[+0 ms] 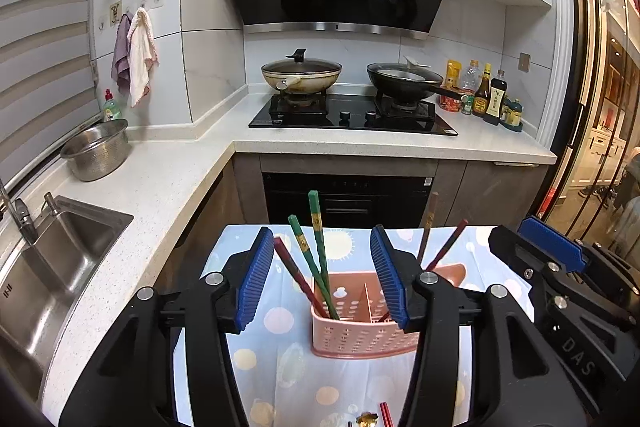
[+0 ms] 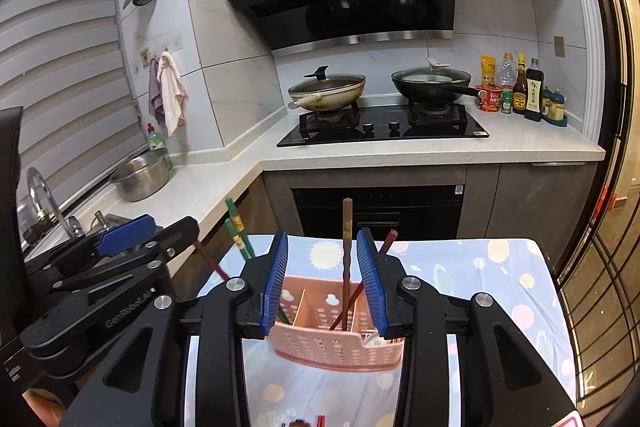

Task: Organize utensils
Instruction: 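Lower the chopsticks into the basket and open both tools, then withdraw both open tools back over the remaining utensils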

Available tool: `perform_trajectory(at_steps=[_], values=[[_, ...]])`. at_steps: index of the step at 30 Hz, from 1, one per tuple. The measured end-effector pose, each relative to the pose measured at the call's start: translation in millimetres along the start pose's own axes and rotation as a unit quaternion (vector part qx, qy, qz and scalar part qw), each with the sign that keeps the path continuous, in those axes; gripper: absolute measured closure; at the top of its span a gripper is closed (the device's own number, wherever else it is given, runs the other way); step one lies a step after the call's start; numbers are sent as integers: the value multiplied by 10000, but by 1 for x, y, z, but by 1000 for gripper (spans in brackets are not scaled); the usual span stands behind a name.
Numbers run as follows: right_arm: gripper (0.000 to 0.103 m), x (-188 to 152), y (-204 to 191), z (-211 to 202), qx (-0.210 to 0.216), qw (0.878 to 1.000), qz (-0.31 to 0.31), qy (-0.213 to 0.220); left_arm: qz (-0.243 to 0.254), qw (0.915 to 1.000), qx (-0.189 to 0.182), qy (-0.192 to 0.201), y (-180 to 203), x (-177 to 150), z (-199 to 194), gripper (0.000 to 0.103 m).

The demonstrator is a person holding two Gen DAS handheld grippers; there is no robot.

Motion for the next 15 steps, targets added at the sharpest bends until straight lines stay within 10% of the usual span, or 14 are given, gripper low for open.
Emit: perform_trajectory(at_steps=[15], values=[[65, -48, -17, -62, 180, 9998, -11, -103, 55, 9998, -36, -175, 2, -42, -41, 53]])
Point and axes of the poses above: each gripper's, at about its wrist camera, not at the fingertips, and z roughly the way its jaws point, y to its right, x to its top, the point moved 2 cm from there along z, roughly the way its jaws point, and after that the axes turned 8 degrees about -z, right-handed, at the moved point
